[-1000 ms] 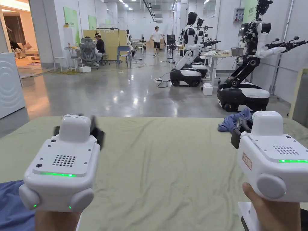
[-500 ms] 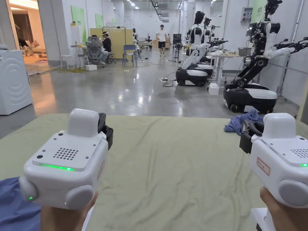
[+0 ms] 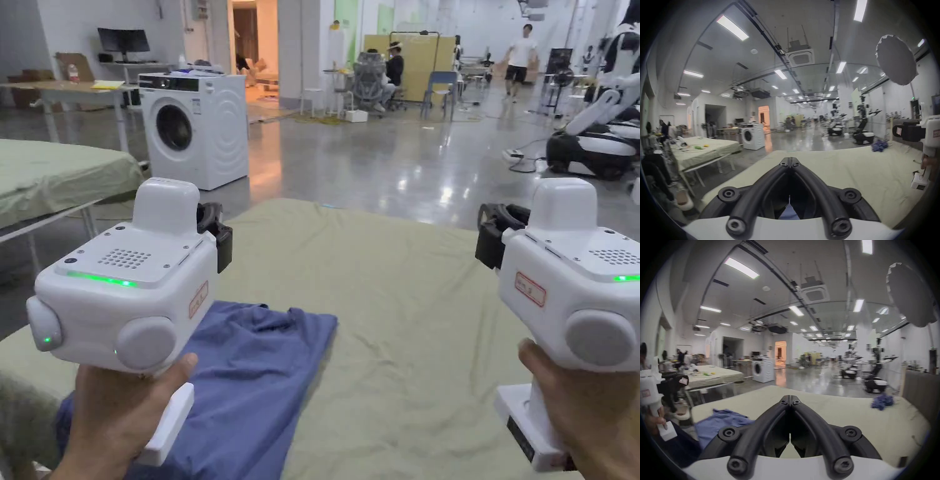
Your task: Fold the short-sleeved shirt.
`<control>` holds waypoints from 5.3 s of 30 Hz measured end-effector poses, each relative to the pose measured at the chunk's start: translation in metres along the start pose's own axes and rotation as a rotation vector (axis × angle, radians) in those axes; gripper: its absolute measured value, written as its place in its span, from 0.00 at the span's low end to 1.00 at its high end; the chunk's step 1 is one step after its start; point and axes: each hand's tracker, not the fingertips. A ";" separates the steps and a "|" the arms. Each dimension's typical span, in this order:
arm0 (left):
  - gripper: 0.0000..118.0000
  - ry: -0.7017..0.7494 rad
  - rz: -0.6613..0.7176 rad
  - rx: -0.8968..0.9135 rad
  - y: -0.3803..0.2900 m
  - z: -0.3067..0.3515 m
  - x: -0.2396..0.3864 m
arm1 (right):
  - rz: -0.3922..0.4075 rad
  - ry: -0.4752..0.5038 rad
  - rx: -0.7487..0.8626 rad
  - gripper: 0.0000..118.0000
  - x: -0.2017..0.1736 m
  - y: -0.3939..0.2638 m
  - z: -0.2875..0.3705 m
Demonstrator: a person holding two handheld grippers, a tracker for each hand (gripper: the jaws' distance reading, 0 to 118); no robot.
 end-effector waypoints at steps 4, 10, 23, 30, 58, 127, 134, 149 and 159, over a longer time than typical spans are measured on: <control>0.00 0.092 -0.014 -0.048 0.000 0.022 -0.051 | -0.087 0.159 -0.016 0.01 -0.062 0.000 -0.036; 0.00 0.143 -0.029 -0.109 -0.002 0.031 -0.094 | -0.058 0.239 -0.049 0.01 -0.099 -0.007 -0.057; 0.00 -0.184 0.286 -1.035 -0.047 -0.162 -0.104 | -0.070 0.298 -0.203 0.01 -0.099 -0.028 -0.072; 0.00 -0.091 0.238 -1.266 -0.127 -0.228 -0.075 | -0.042 0.303 -0.251 0.01 -0.095 -0.043 -0.069; 0.01 -0.062 0.237 -1.254 -0.199 -0.252 -0.049 | -0.116 0.285 -0.243 0.01 -0.059 -0.051 -0.064; 0.00 -0.468 0.079 -0.067 -0.030 0.043 0.162 | -0.079 -0.412 -0.039 0.01 0.179 -0.067 0.237; 0.00 -0.542 0.182 -0.203 -0.062 0.014 0.160 | -0.117 -0.392 -0.046 0.01 0.175 -0.060 0.233; 0.80 -0.470 0.087 -1.147 -0.182 -0.132 0.255 | -0.129 -0.335 -0.090 0.01 0.175 -0.063 0.211; 0.05 -0.671 -0.074 -1.124 -0.170 -0.085 0.293 | -0.147 -0.352 -0.123 0.01 0.194 -0.075 0.205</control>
